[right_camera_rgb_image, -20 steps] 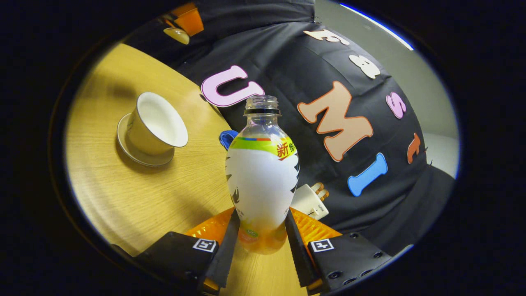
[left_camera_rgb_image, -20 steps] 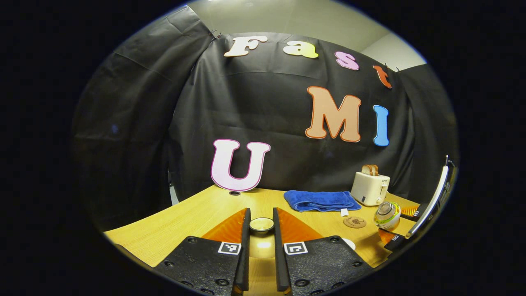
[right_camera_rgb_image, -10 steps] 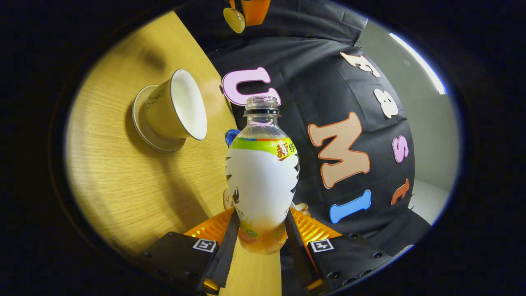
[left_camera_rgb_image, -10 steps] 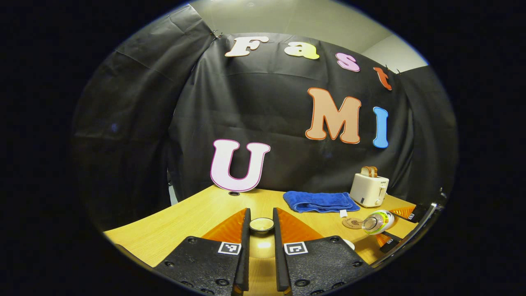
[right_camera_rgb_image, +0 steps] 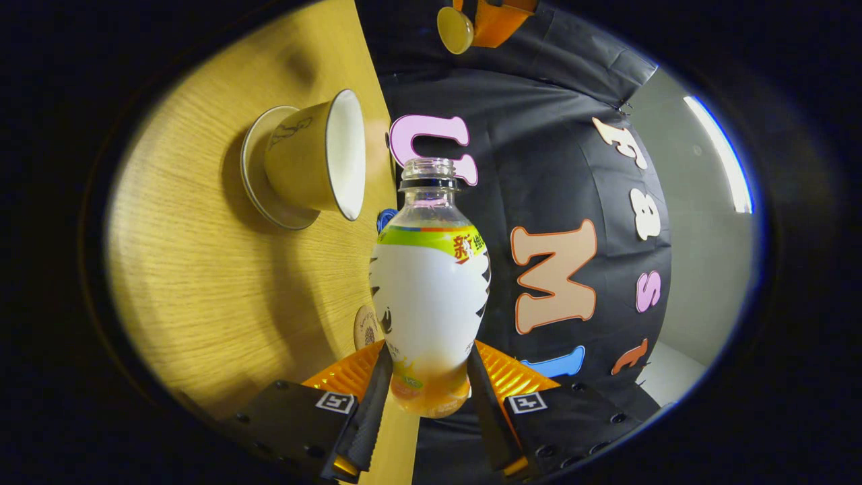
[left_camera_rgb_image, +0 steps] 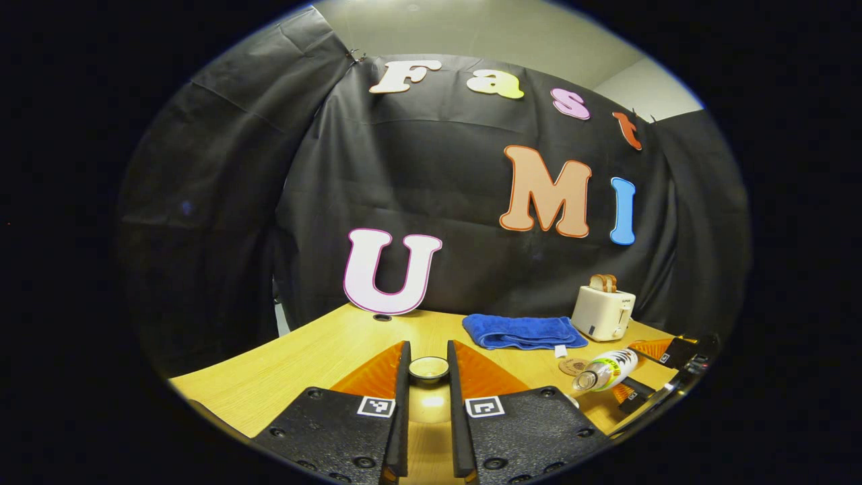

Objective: Open the teacup lid with one hand, grasp the water bottle and pour water into the teacup with the other hand; after pouring, place the water bottle on the coaster and then close the teacup lid.

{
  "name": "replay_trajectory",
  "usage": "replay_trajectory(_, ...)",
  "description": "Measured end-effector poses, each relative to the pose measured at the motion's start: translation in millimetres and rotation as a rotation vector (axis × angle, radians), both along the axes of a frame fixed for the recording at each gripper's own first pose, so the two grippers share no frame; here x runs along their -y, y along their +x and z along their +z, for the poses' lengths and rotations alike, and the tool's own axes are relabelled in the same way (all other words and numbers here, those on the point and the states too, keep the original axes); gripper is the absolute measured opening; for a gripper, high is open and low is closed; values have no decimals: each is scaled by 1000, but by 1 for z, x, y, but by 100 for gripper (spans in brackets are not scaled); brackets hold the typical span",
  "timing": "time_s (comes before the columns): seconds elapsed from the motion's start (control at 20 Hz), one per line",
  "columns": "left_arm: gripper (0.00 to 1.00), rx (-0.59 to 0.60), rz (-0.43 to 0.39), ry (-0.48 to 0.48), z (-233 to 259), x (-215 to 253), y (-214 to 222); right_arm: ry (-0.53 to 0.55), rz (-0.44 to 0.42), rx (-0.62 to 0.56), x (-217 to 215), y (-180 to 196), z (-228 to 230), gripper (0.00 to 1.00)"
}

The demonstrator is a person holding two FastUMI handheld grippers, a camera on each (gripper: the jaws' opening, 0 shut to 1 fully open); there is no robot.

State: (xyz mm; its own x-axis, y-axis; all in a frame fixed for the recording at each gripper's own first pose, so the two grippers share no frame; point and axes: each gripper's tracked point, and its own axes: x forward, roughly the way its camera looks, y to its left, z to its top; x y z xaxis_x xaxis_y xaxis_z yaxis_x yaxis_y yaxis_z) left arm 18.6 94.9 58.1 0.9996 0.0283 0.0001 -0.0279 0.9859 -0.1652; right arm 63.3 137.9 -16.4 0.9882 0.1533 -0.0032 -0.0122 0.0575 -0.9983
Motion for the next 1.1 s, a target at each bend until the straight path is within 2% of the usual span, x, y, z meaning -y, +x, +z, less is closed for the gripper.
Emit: replay_trajectory(1.1,23,6,-19,-9,3,6,-3,-297,53,66,-8,-1,15,66)
